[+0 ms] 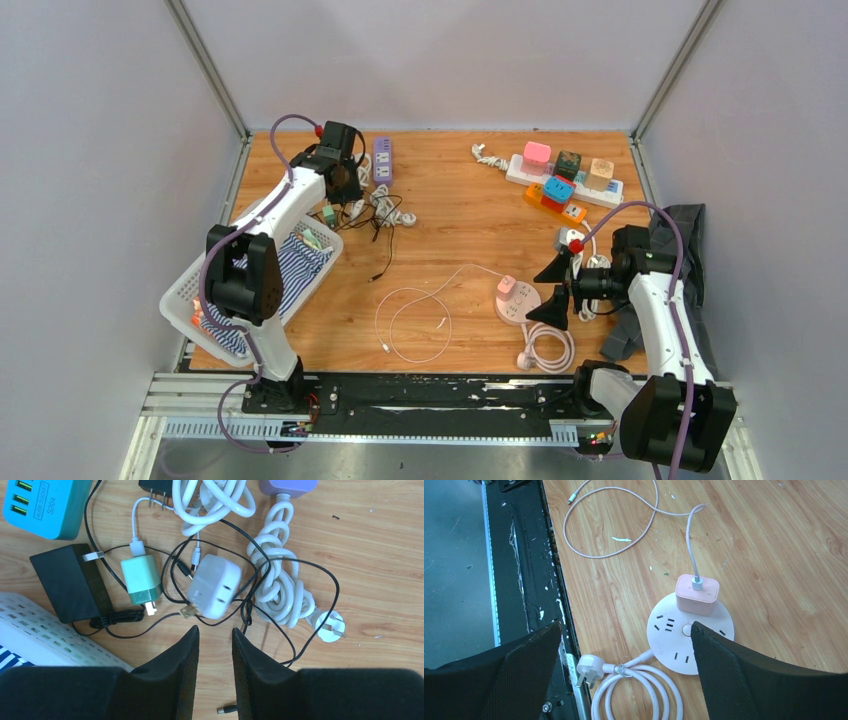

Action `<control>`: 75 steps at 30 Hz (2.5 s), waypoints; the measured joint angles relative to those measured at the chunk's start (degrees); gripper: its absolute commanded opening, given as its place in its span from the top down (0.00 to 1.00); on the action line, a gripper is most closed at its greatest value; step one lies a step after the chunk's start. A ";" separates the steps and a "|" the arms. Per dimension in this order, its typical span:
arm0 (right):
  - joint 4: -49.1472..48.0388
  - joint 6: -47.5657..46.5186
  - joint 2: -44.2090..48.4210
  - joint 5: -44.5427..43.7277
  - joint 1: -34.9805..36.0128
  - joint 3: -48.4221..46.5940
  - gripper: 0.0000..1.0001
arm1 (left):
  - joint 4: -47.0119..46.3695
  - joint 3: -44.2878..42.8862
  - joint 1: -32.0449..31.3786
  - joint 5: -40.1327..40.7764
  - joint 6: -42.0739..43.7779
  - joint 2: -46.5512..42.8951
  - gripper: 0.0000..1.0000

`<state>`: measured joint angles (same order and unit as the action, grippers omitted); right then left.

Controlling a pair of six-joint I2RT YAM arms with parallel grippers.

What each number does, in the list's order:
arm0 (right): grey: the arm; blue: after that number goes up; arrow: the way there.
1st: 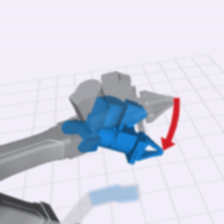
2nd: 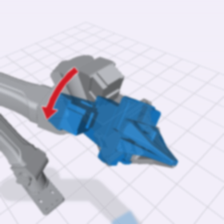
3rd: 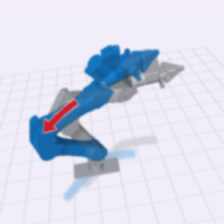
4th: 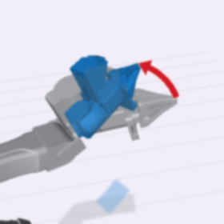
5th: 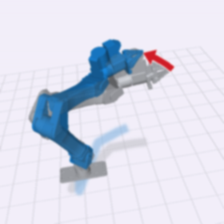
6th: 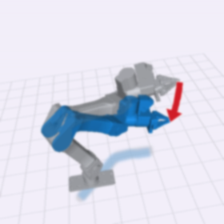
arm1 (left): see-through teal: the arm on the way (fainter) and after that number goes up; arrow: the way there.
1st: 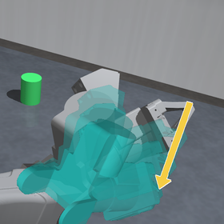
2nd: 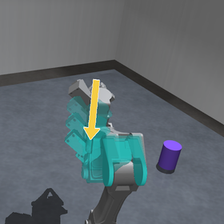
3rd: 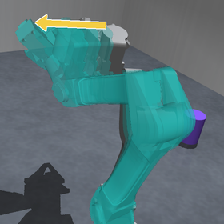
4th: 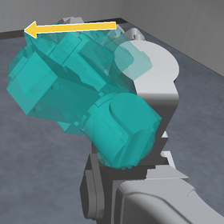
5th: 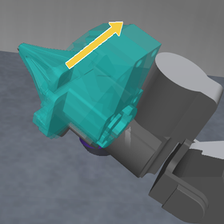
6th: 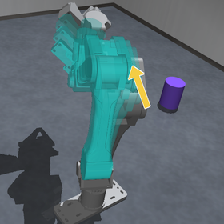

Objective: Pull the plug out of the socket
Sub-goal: Place the plug at the center of the board, then remove the plug from the socket.

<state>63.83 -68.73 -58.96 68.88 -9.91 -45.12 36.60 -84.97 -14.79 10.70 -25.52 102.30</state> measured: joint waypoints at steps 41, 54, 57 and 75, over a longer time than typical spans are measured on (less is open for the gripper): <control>-0.07 -0.02 -0.07 -0.20 -0.79 0.02 0.00 | -40.50 29.38 -0.96 -32.11 -1.79 -27.96 0.00; -3.08 3.17 -0.17 -2.69 -1.16 0.02 0.00 | -41.72 34.64 -34.60 -25.27 8.87 -34.91 0.06; -4.28 4.55 -0.17 -3.80 -1.18 0.02 0.00 | -42.36 36.63 -40.79 -19.91 11.28 -33.70 0.10; -11.87 13.92 -1.11 -12.96 -2.54 0.02 0.00 | -46.88 34.07 -55.41 3.30 8.55 -11.98 0.19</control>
<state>51.96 -54.81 -60.07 55.92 -12.45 -45.10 -10.28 -50.89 -70.19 14.00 -16.97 90.32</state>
